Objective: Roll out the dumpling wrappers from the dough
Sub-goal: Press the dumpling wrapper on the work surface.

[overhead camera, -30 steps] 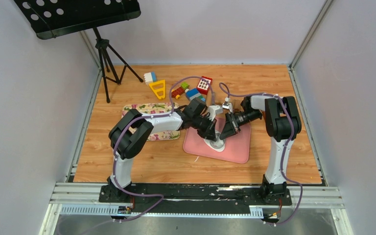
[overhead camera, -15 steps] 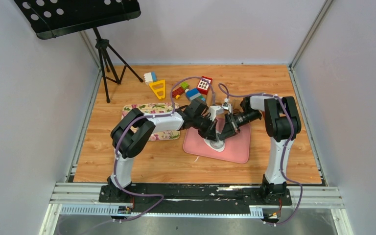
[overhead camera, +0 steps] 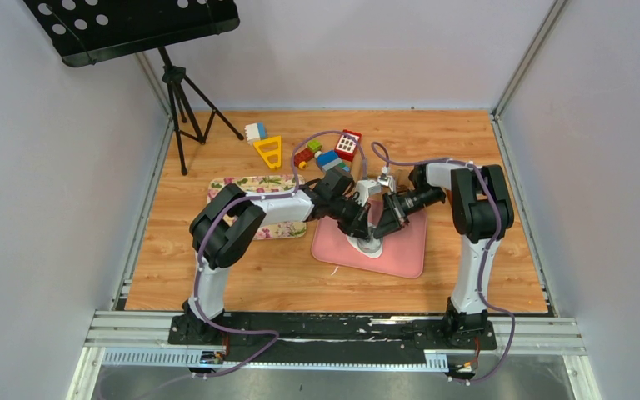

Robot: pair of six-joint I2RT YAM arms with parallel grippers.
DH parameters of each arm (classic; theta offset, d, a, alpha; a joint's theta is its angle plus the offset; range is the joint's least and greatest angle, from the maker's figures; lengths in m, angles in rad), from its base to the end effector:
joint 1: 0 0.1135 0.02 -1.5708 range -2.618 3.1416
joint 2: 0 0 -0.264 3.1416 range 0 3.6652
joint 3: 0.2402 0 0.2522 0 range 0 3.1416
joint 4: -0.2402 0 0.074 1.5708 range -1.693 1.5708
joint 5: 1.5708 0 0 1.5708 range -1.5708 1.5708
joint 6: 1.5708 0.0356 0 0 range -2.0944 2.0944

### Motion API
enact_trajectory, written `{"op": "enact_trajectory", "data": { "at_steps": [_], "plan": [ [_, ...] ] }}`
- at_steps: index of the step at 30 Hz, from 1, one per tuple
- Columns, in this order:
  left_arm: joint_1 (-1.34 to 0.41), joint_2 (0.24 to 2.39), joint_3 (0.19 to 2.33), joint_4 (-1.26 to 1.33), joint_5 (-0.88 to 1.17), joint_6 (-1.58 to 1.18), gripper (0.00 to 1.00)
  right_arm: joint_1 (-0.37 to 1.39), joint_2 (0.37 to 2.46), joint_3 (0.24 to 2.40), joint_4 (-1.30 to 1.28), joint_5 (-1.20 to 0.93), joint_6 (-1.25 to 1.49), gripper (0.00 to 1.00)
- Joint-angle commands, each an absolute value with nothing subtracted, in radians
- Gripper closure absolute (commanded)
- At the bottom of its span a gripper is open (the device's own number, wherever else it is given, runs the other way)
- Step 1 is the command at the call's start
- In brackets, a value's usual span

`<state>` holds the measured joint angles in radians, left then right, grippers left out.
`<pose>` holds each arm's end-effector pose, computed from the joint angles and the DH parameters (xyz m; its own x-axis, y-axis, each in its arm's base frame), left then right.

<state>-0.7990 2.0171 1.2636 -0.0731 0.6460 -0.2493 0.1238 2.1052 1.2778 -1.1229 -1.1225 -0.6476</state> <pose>0.2797 -0.3181 0.1524 -0.7085 0.4456 -0.5472 0.7036 0.3865 -0.5963 0.3248 0.0727 0.1179 -0.9027 -0.3758 -0.2095 -0.3345 0.3067 0.8911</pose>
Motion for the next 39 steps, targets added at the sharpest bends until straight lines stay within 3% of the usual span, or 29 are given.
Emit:
{"op": "enact_trajectory", "data": {
  "at_steps": [1, 30, 34, 39],
  "plan": [
    [-0.8, 2.02, 1.259, -0.145, 0.592, -0.231, 1.0, 0.126, 2.06, 1.298, -1.088, -1.094, -0.727, 1.0],
    [-0.808, 1.888, 1.303, -0.071, 0.722, -0.274, 0.97, 0.17, 2.037, 1.356, -1.24, -1.161, -0.877, 1.0],
    [-0.796, 1.822, 1.296, -0.102, 0.713, -0.238, 0.93, 0.169, 1.962, 1.368, -1.281, -1.161, -0.913, 0.94],
    [-0.711, 1.714, 1.289, -0.145, 0.706, -0.188, 0.71, 0.159, 1.816, 1.376, -1.28, -1.09, -0.907, 0.73]
  ]
}}
